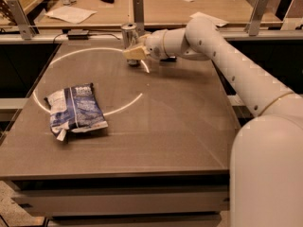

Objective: Move redbull can near blue chip bag

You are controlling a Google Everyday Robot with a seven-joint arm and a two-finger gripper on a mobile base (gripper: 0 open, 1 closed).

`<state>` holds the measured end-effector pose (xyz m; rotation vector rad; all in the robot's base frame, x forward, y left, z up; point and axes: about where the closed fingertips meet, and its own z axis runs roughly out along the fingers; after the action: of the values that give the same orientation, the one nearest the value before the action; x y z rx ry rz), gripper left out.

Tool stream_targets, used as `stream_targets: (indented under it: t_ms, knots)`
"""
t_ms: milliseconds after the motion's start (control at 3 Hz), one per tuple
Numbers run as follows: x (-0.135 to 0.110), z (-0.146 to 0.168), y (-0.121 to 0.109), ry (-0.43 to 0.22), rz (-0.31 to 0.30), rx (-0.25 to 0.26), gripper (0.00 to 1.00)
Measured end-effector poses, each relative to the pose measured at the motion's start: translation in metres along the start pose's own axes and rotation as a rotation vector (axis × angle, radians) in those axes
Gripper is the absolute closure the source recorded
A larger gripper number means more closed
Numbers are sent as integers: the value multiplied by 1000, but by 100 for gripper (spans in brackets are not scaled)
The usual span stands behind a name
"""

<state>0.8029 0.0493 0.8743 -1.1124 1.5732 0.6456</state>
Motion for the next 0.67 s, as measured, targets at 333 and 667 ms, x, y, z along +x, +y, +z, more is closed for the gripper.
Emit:
stream_targets:
  t_ms: [333,667]
  knots:
    - [5,-21,19,-74,10,-51,100]
    - [1,-35,38,-154,-4,-154,100]
